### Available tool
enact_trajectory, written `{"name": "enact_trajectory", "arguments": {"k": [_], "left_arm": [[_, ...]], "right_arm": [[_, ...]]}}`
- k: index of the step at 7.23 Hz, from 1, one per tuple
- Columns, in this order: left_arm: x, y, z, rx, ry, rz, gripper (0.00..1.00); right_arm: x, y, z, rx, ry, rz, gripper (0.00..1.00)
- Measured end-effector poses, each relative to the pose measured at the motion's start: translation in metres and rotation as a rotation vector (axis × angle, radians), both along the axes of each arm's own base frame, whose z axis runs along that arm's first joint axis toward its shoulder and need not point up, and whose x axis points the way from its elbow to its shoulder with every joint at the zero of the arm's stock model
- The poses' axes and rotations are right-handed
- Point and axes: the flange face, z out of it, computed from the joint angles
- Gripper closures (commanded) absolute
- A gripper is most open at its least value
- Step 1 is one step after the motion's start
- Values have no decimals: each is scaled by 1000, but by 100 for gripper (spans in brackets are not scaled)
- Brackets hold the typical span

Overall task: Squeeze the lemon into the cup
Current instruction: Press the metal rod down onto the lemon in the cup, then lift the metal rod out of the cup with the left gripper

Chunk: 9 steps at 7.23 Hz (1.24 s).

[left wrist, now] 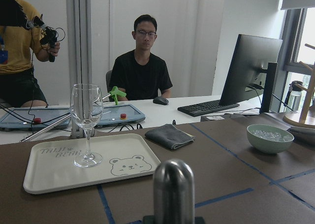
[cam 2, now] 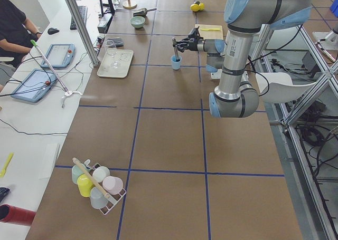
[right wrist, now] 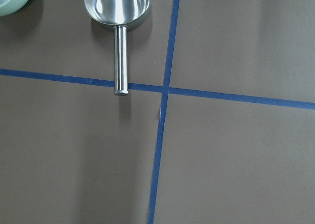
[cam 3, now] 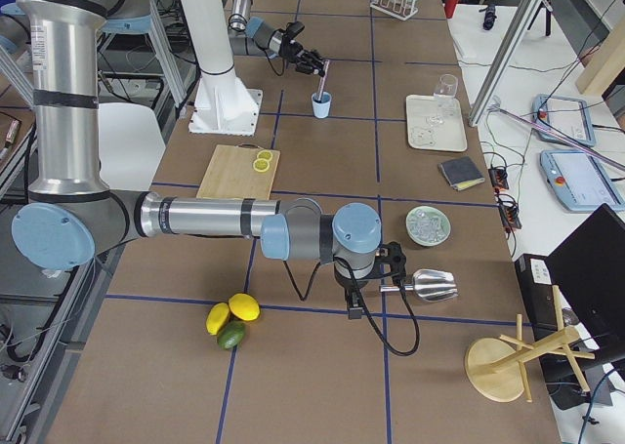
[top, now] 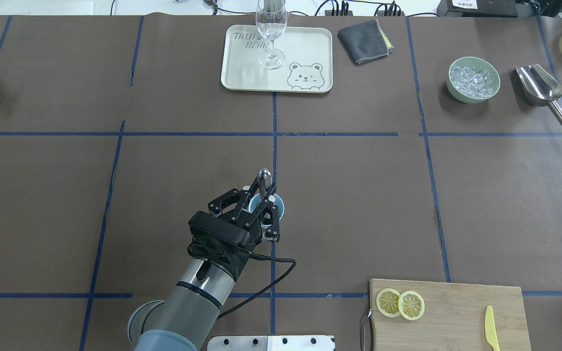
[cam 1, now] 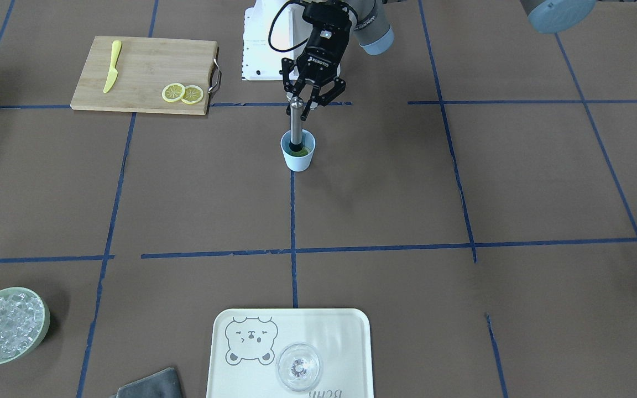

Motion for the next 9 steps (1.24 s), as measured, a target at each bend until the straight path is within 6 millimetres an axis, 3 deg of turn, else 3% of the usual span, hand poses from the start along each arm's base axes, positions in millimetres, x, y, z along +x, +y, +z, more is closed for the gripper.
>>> {"name": "enact_trajectory", "arguments": {"k": [2,6,9], "left_arm": [[-17,-4,-16,16,21,-12,100],[-79,-22,-62,74,80,-60,100],[-123,-77,-75,155,91,-31,100]], "right_arm": [[0,0,0,1,0,0,0],[0,-2,-4,8,-2,0,0],[0,-5,-8,18,-1,0,0]]}}
